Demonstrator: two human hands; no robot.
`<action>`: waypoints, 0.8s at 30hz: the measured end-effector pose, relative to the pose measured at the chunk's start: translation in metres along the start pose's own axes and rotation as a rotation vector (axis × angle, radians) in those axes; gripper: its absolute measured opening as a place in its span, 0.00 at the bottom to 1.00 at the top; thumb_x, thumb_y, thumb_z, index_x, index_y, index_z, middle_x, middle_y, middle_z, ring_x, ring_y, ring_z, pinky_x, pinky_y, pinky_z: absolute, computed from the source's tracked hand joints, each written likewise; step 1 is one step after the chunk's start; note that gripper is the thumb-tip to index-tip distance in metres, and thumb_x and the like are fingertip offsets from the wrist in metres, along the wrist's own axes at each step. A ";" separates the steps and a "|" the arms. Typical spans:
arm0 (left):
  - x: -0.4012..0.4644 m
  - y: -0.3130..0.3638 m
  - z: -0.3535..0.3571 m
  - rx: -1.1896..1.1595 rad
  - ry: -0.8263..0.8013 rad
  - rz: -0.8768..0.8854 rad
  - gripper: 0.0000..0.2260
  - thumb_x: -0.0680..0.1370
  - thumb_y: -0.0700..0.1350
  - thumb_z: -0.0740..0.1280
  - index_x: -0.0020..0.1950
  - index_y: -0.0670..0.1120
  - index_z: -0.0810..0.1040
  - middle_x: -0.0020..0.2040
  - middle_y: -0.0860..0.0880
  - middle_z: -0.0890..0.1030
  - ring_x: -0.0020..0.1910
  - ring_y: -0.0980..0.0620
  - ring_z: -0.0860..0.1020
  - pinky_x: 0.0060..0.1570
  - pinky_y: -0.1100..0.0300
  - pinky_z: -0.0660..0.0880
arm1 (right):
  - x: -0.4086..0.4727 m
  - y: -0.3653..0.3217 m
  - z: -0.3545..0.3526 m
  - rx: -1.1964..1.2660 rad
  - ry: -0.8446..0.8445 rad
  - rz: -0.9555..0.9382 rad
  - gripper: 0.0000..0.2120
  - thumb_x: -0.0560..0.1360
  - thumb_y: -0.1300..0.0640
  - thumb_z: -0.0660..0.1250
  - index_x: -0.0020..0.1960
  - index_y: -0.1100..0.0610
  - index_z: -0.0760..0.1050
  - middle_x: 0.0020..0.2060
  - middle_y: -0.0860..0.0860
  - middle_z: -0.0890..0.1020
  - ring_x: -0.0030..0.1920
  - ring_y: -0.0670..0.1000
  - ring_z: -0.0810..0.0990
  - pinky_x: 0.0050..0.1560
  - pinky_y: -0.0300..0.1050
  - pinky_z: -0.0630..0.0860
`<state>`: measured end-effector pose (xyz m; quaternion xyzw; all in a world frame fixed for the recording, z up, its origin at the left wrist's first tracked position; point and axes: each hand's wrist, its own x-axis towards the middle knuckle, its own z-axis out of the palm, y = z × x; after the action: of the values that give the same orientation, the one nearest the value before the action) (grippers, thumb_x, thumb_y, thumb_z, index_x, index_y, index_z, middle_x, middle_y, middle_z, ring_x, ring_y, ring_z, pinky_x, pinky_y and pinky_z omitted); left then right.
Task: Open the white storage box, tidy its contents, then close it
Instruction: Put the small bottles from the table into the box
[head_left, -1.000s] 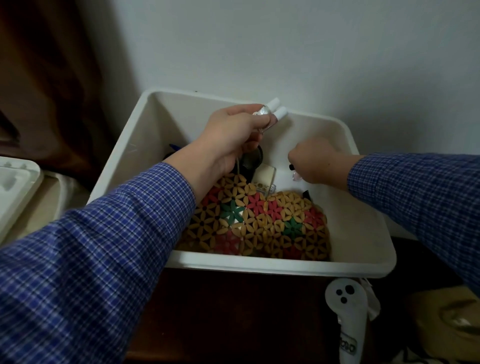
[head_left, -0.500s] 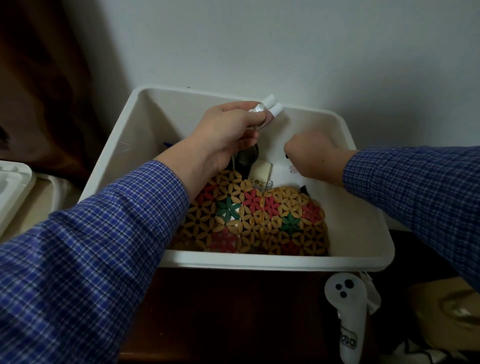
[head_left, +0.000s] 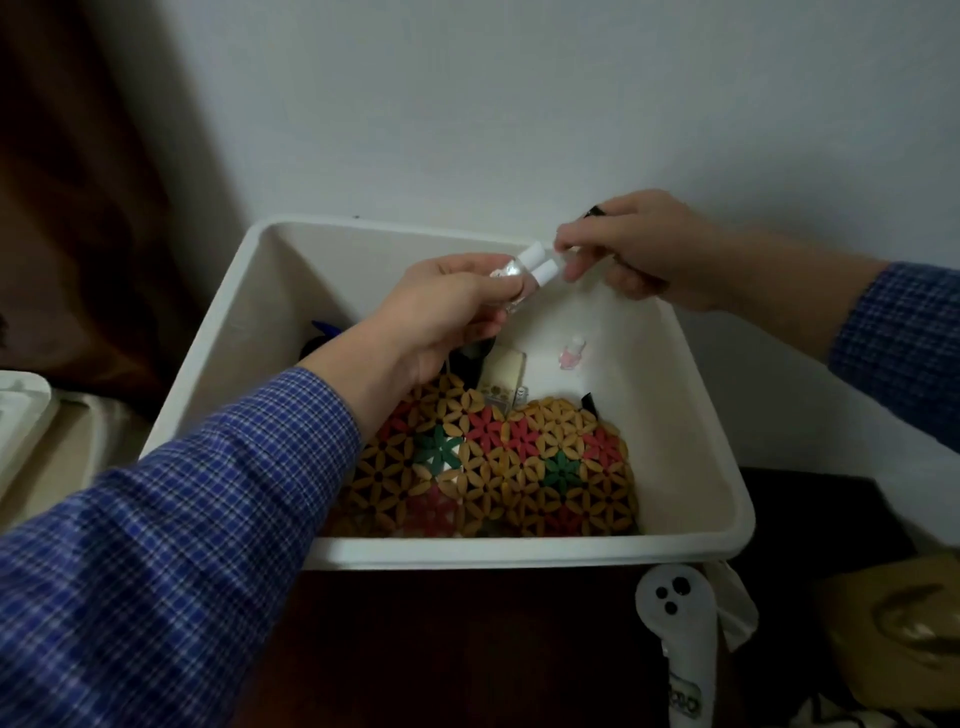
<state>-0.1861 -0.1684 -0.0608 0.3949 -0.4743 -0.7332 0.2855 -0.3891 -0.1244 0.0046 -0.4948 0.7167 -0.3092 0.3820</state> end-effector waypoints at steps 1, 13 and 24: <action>0.000 -0.001 0.001 0.009 -0.015 -0.003 0.11 0.74 0.37 0.74 0.56 0.44 0.85 0.42 0.47 0.85 0.33 0.54 0.77 0.34 0.64 0.77 | -0.004 -0.001 0.004 -0.018 -0.073 -0.002 0.15 0.73 0.50 0.75 0.50 0.62 0.82 0.37 0.54 0.86 0.24 0.47 0.64 0.24 0.39 0.59; 0.003 0.001 0.000 -0.060 0.286 0.032 0.12 0.73 0.35 0.74 0.56 0.39 0.82 0.47 0.41 0.85 0.38 0.50 0.83 0.38 0.61 0.80 | 0.013 0.023 0.010 -0.909 -0.163 -0.166 0.17 0.66 0.42 0.80 0.37 0.54 0.81 0.26 0.46 0.78 0.27 0.45 0.75 0.27 0.38 0.67; 0.001 0.002 0.004 0.048 0.221 -0.010 0.05 0.74 0.38 0.74 0.48 0.44 0.83 0.38 0.49 0.79 0.32 0.55 0.73 0.33 0.62 0.76 | 0.051 0.073 0.047 -1.380 -0.143 -0.188 0.16 0.73 0.47 0.75 0.51 0.59 0.79 0.36 0.51 0.78 0.40 0.56 0.81 0.38 0.45 0.78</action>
<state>-0.1901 -0.1681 -0.0583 0.4824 -0.4554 -0.6750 0.3228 -0.3947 -0.1519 -0.0923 -0.7034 0.6765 0.2181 -0.0015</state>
